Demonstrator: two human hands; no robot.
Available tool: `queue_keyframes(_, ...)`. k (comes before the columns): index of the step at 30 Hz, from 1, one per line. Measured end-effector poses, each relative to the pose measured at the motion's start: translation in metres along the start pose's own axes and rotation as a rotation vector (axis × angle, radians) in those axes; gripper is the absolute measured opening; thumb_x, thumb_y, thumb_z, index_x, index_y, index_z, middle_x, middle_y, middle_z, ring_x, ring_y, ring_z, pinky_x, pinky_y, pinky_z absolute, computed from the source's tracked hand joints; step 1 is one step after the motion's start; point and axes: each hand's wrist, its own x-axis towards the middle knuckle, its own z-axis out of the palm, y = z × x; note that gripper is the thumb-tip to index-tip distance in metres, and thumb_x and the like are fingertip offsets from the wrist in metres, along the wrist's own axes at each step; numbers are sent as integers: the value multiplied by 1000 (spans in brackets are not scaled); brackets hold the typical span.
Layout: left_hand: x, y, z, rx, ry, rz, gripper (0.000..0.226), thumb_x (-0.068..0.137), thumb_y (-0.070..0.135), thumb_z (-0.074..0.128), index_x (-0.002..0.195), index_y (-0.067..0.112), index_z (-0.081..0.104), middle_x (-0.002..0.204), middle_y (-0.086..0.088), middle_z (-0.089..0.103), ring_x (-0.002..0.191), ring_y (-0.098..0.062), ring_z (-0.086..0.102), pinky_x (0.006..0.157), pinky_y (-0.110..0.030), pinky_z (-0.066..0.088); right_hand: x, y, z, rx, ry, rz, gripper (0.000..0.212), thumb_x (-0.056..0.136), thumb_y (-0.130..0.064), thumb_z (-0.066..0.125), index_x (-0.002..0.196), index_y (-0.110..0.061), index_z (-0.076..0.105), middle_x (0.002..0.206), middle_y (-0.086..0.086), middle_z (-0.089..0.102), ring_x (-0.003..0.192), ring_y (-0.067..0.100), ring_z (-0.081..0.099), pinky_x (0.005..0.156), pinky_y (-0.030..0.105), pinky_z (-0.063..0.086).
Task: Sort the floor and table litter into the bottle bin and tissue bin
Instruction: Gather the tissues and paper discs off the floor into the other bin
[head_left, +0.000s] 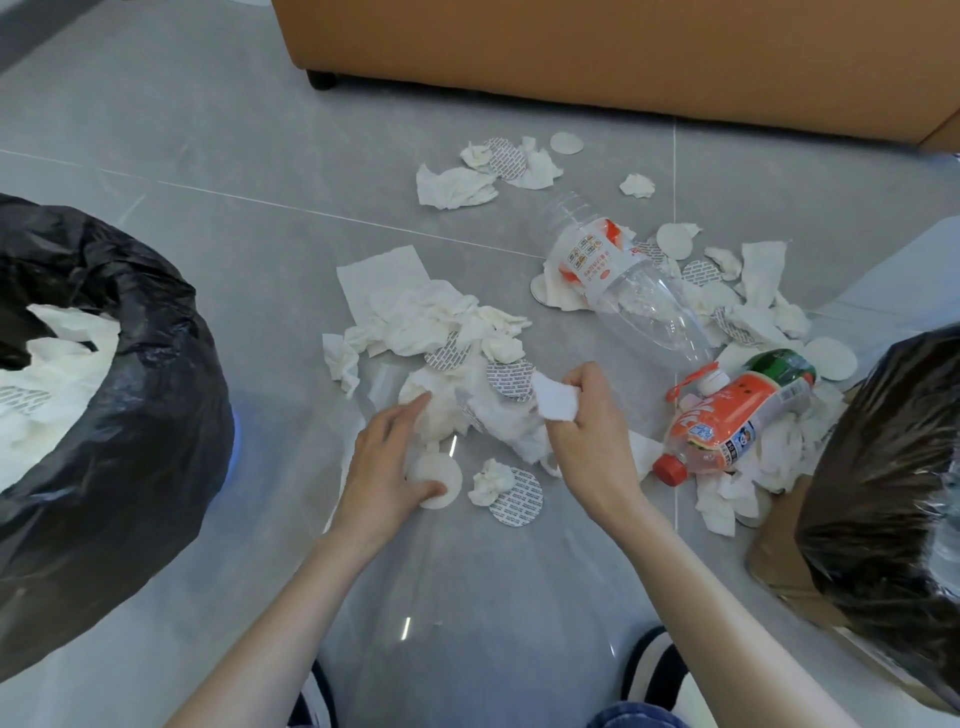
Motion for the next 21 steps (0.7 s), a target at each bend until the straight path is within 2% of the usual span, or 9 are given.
queue_keyframes(1, 0, -1, 1, -44, 40, -22, 102, 64, 11, 82, 144, 39, 26, 132, 13, 33, 119, -12, 33, 93, -41, 47, -2, 4, 3, -48, -20, -31, 19, 83, 2, 46, 88, -13, 37, 69, -4, 46, 65, 17, 44, 55, 32, 30)
queue_keyframes(3, 0, -2, 1, -68, 78, -65, 97, 67, 7, 79, 145, 34, 28, 135, 7, 34, 122, -15, 34, 94, -40, 47, -7, 11, 8, -204, -140, -90, 29, 77, 6, 44, 92, -17, 35, 71, -2, 47, 69, 22, 46, 53, 33, 28)
queue_keyframes(5, 2, -3, 0, -46, 87, -84, 90, 70, 12, 78, 145, 29, 31, 138, 2, 35, 127, -21, 34, 101, -32, 40, -12, 18, 14, -396, -311, -96, 37, 78, 1, 44, 109, -19, 41, 90, 1, 52, 85, 24, 49, 59, 34, 32)
queue_keyframes(7, 4, -2, -1, -10, 67, -107, 87, 70, 22, 80, 143, 27, 34, 140, 1, 35, 129, -23, 32, 100, -23, 28, -17, 25, 21, -515, -422, -63, 50, 85, -15, 48, 133, -23, 35, 116, 2, 48, 109, 24, 45, 74, 34, 37)
queue_keyframes(9, 7, -1, -2, 56, 20, -116, 88, 69, 27, 81, 143, 27, 34, 141, 3, 33, 128, -24, 31, 99, -22, 25, -21, 30, 29, -575, -467, -38, 63, 88, -40, 55, 143, -29, 27, 127, 3, 41, 122, 24, 39, 88, 36, 39)
queue_keyframes(11, 8, 0, -1, 137, -13, -110, 89, 68, 27, 81, 143, 27, 34, 140, 2, 35, 127, -25, 32, 97, -21, 24, -24, 37, 36, -645, -517, -56, 69, 82, -50, 62, 141, -34, 31, 125, 5, 38, 121, 25, 39, 88, 35, 40)
queue_keyframes(14, 9, 2, 0, 116, -20, -174, 82, 68, 23, 81, 139, 28, 39, 130, -3, 40, 121, -27, 37, 97, -25, 30, -28, 43, 43, -693, -506, -117, 60, 78, -43, 71, 128, -29, 42, 121, 5, 34, 112, 27, 40, 79, 31, 39)
queue_keyframes(18, 6, 3, -2, 114, -15, -214, 74, 69, 23, 80, 133, 23, 44, 119, -7, 45, 116, -29, 42, 93, -28, 33, -26, 46, 46, -668, -442, -146, 43, 85, -37, 65, 119, -16, 50, 126, 5, 35, 111, 27, 37, 86, 32, 42)
queue_keyframes(21, 6, 2, -9, 47, -11, -235, 64, 72, 20, 76, 128, 20, 45, 105, -4, 45, 100, -25, 49, 76, -27, 37, -22, 46, 43, -676, -461, -173, 34, 92, -32, 57, 115, -8, 52, 124, 7, 42, 110, 28, 40, 82, 29, 34)
